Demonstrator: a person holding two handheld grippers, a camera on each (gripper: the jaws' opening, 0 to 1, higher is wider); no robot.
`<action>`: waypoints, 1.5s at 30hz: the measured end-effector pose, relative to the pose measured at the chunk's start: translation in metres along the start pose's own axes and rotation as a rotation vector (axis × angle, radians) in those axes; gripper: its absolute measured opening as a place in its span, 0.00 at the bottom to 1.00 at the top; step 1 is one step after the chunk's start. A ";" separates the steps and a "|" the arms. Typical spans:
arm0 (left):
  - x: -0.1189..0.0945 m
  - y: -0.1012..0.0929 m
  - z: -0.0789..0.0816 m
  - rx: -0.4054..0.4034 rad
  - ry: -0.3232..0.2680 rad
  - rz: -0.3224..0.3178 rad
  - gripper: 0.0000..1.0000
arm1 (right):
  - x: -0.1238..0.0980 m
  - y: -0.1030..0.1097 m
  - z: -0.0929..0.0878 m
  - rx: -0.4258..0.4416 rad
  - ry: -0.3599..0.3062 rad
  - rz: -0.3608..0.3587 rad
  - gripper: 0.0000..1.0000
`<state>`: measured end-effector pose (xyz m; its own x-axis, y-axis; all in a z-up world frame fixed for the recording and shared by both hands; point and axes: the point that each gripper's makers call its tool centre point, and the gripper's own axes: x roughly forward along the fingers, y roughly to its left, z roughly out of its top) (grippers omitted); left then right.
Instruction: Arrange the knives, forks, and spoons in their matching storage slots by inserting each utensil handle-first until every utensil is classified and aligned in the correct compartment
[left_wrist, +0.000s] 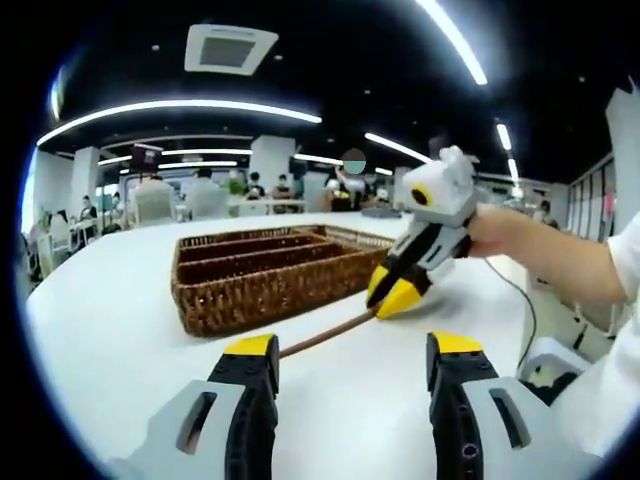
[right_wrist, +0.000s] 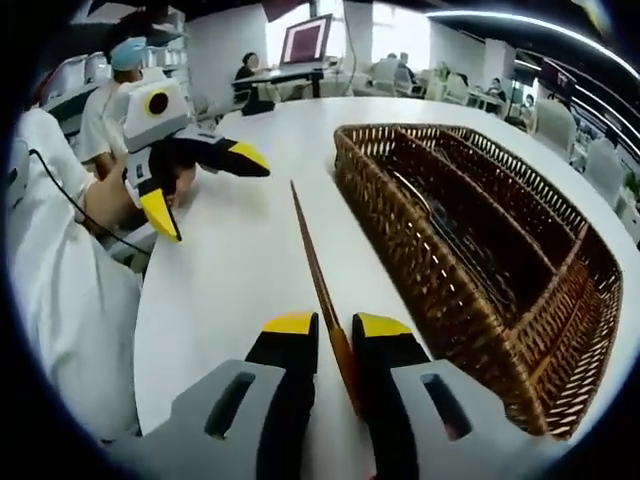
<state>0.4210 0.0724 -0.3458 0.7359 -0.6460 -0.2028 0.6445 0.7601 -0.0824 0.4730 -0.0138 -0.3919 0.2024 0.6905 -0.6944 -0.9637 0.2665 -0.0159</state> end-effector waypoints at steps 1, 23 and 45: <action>0.000 0.000 0.000 0.000 0.000 0.001 0.59 | 0.000 0.000 -0.001 0.001 0.010 -0.002 0.13; 0.004 -0.002 -0.002 -0.045 -0.001 -0.020 0.57 | 0.000 0.016 0.007 0.108 -0.080 0.079 0.05; 0.049 -0.027 0.009 -0.352 0.008 -0.189 0.43 | -0.031 0.031 0.027 0.240 -0.355 0.180 0.05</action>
<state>0.4410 0.0195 -0.3450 0.6085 -0.7773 -0.1598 0.6571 0.6064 -0.4478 0.4417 -0.0095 -0.3514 0.1233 0.9163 -0.3811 -0.9297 0.2410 0.2786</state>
